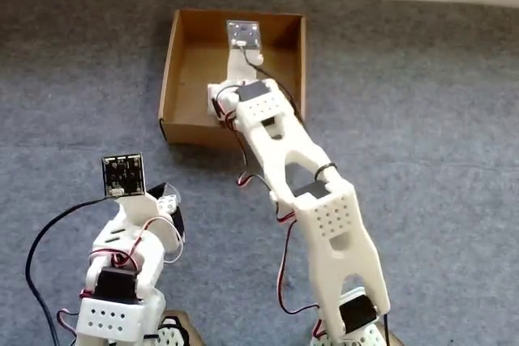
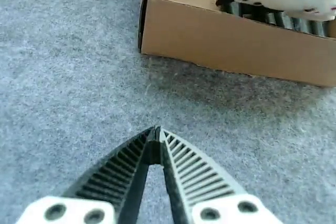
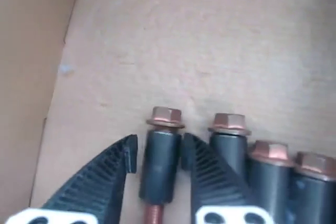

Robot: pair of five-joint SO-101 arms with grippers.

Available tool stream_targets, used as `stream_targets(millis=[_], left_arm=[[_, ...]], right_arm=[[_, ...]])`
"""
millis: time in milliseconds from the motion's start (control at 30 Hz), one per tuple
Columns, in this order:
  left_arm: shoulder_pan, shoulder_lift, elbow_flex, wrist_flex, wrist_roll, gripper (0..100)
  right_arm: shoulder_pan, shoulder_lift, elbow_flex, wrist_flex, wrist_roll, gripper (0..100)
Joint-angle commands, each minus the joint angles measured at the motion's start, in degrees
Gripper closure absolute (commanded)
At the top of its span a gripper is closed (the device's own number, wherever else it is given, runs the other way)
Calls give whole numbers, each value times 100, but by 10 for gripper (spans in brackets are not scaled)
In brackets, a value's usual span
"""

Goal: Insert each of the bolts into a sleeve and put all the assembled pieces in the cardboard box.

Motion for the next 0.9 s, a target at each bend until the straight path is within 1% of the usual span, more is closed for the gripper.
stream_targets(millis=[0, 233, 300, 433, 533, 667, 833, 867], left_arm=[[-13, 40, 110, 35, -9, 973], [-13, 40, 110, 35, -9, 973], [-13, 40, 110, 35, -9, 973], [-13, 40, 110, 35, -9, 973], [-13, 40, 110, 35, -9, 973], [-13, 40, 110, 35, -9, 972], [-22, 40, 110, 35, -9, 971], [-22, 40, 110, 35, -9, 971]], right_arm=[[268, -75, -699, 365, 79, 851], [251, -66, -1789, 1490, 44, 852], [233, -57, -2009, 1727, 44, 887], [251, -75, -2343, 2009, 70, 994], [233, -75, -2967, 2545, 79, 985], [242, -40, -4382, 3662, 79, 986], [338, -22, -6844, 5402, 79, 987], [365, -75, -6985, 5411, 97, 987]])
